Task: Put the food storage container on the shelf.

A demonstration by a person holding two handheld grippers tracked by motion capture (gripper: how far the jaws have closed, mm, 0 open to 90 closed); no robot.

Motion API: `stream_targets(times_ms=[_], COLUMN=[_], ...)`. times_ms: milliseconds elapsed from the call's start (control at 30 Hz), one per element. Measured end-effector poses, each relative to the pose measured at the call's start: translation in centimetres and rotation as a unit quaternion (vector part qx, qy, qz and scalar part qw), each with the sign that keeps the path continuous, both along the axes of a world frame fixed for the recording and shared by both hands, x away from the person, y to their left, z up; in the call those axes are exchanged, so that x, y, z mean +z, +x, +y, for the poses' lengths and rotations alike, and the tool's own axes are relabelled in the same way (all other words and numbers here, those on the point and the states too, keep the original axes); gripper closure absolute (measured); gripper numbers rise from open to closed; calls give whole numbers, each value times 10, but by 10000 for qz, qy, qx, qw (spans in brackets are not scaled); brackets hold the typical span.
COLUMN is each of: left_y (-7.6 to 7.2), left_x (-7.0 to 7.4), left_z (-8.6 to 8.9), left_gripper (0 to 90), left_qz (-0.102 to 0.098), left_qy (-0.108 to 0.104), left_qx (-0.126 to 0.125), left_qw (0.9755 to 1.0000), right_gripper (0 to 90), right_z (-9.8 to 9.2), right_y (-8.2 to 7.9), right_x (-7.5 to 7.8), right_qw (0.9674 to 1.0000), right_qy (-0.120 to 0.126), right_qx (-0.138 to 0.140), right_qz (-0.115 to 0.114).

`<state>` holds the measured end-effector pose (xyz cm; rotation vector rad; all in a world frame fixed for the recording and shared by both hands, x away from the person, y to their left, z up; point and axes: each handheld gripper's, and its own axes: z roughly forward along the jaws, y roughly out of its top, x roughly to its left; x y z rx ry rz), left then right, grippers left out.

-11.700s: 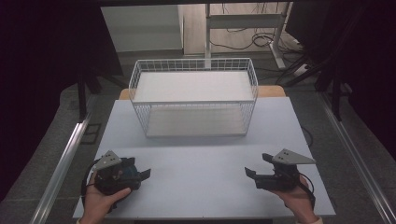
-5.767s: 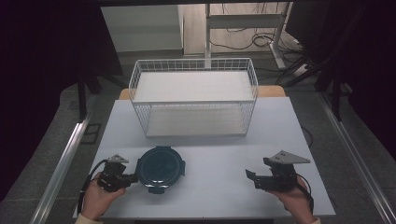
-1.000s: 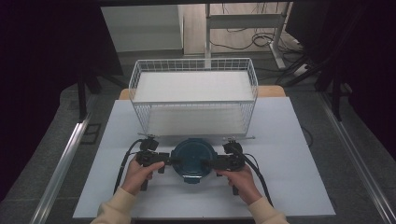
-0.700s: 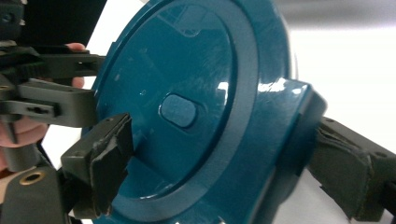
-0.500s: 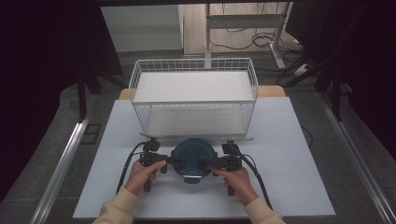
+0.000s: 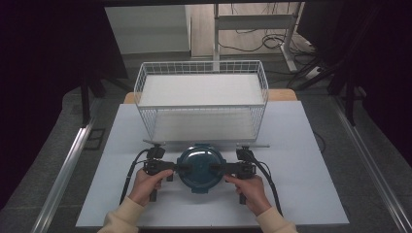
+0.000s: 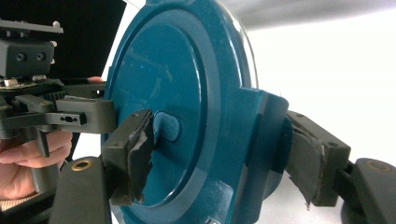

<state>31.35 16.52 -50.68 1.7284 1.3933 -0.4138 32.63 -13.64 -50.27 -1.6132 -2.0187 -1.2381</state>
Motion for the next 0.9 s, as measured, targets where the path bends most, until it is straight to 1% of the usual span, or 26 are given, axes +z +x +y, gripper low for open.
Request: stream_targets(times_ms=[100,133,267,333,467,667,833,867,900], left_y=[-3,-3,-6,-7,-9,-11,-15,-15,-16], left_x=[0,0,3,4,5,9,16,18,20], left_z=[3,4,4,4,4,5,6,6,6], left_gripper=[352,364,371,380,383,391,397,398,398], left_qz=[16,11,-44,-85,-141,-220,-356,-375,-403], left_qy=[-189,-192,-163,-157,-132,-132,-157,-157,-152], left_qx=[122,117,156,168,150,154,178,175,181], left_qw=[9997,9997,9997,9997,9997,9996,9991,9990,9989], right_gripper=[312,320,332,341,343,344,344,344,344], right_z=[-2,-3,-2,-3,-2,-1,-2,-2,-2], right_y=[-3,-4,-5,-6,-7,-9,-10,-11,-11], right_x=[0,1,3,4,6,8,13,15,17], right_qw=[10000,9999,9999,9998,9998,9997,9994,9991,9991], right_qy=[53,102,87,101,36,66,103,108,114], right_qx=[-61,-92,-108,-131,-56,-28,7,17,15], right_qz=[-27,-8,-87,-87,-185,-236,-328,-401,-414])
